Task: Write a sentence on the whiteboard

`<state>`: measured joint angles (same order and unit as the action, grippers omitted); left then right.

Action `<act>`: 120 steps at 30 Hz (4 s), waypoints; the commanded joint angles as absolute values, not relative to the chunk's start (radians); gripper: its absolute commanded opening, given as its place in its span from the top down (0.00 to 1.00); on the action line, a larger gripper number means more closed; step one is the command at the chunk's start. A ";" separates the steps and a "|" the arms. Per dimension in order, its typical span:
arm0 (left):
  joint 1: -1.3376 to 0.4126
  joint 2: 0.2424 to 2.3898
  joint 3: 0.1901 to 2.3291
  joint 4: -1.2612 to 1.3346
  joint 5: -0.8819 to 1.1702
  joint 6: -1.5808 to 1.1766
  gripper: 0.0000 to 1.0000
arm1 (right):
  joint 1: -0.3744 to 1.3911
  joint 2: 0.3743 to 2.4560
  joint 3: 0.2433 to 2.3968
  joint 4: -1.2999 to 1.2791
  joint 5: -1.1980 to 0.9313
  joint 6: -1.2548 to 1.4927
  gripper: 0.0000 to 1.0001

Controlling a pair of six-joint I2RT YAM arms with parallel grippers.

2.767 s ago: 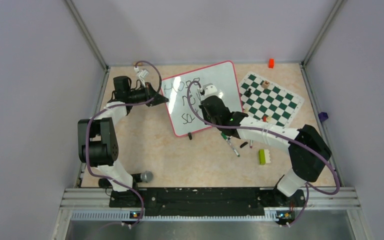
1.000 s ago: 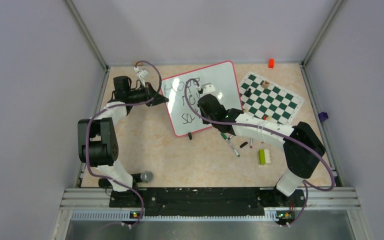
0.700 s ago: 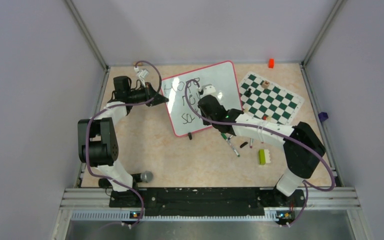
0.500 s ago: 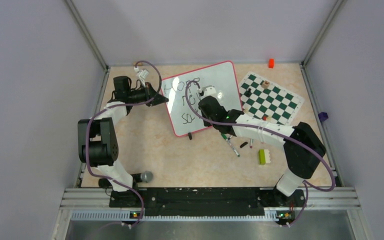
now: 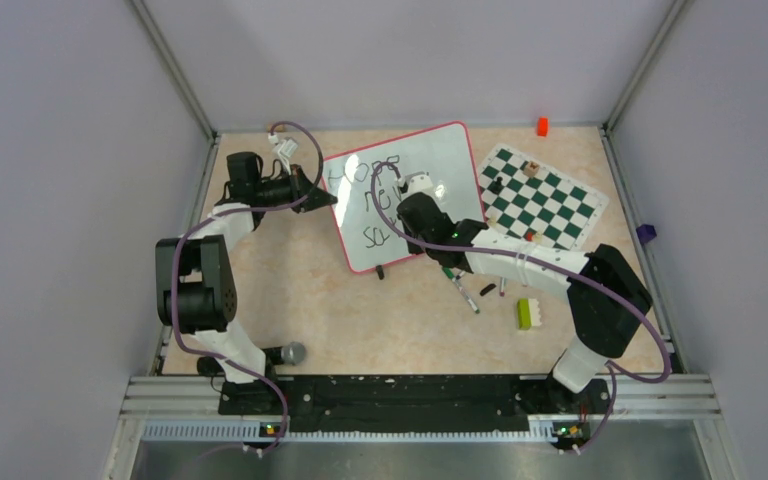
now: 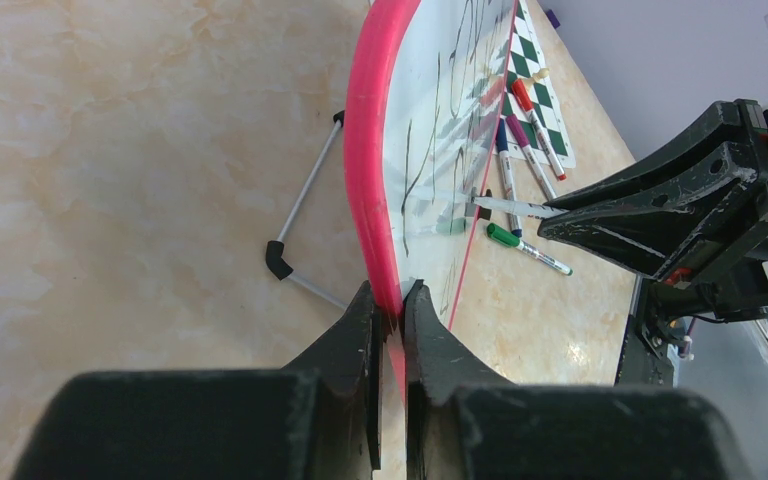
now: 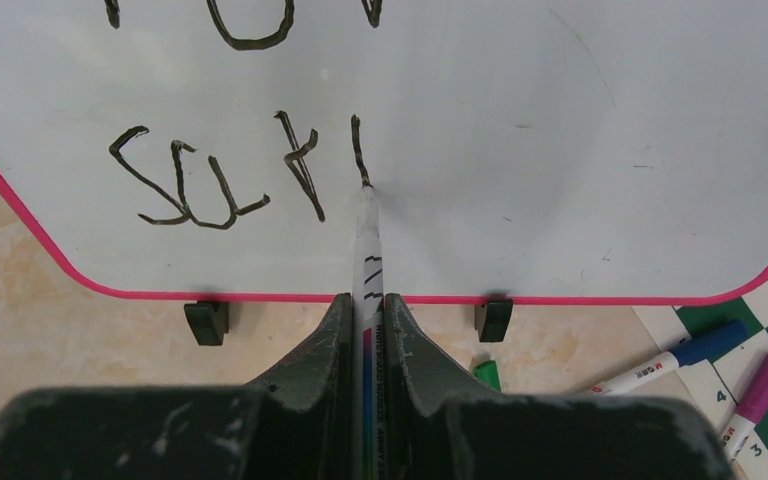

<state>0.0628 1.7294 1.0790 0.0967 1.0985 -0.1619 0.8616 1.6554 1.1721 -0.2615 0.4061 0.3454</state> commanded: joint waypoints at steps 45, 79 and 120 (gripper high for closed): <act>0.041 1.752 1.060 0.063 0.906 -0.023 1.00 | 0.859 1.674 1.215 -0.248 0.436 0.335 1.00; 0.041 1.753 1.057 0.064 0.905 -0.023 1.00 | 0.858 1.712 1.262 -0.189 0.518 0.300 1.00; 0.040 1.751 1.058 0.064 0.911 -0.021 1.00 | 0.858 1.354 0.924 0.003 0.539 0.346 1.00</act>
